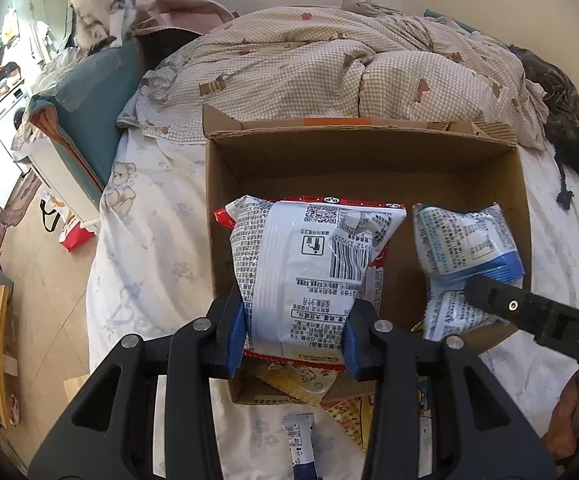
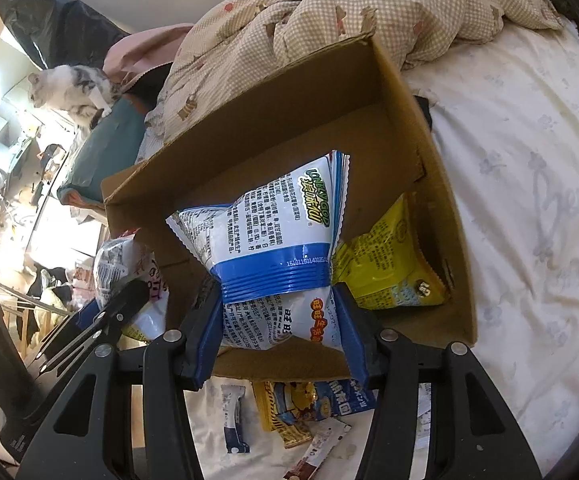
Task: Organize snacks
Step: 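Carry the white bag with the left gripper while the right gripper carries the blue-and-white bag into the box, then open both grippers to drop the two chip bags into the box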
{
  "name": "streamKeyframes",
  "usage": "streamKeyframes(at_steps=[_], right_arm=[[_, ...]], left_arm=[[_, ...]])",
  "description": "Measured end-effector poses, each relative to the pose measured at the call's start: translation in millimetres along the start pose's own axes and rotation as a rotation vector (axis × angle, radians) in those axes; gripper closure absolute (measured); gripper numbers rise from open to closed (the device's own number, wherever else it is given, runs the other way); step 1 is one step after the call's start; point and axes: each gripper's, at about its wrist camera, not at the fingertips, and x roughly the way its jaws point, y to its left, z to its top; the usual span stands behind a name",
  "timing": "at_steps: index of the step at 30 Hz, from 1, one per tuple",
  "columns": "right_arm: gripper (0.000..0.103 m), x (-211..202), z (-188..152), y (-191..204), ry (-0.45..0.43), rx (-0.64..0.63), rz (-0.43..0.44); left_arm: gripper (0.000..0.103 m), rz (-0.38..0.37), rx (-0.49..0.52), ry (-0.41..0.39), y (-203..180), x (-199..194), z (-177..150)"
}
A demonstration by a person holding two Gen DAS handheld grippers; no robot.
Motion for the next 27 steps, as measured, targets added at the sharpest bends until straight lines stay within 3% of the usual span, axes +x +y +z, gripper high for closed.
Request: streamKeyframes(at_steps=[11, 14, 16, 17, 27], right_arm=[[0.044, 0, 1, 3, -0.007, -0.009, -0.013], [0.038, -1, 1, 1, -0.009, 0.0, -0.005], [0.03, -2, 1, 1, -0.014, -0.003, -0.005], [0.025, -2, 1, 2, -0.015, -0.005, -0.005], [0.024, -4, 1, -1, -0.01, 0.005, -0.01]], left_arm=[[0.066, -0.018, -0.005, 0.018, 0, 1, -1], [0.048, -0.013, -0.009, 0.012, 0, -1, -1], [0.023, 0.001, -0.013, -0.006, 0, -5, -1], [0.02, -0.009, -0.016, -0.015, 1, -7, 0], [0.017, -0.029, -0.029, -0.01, 8, -10, -1]])
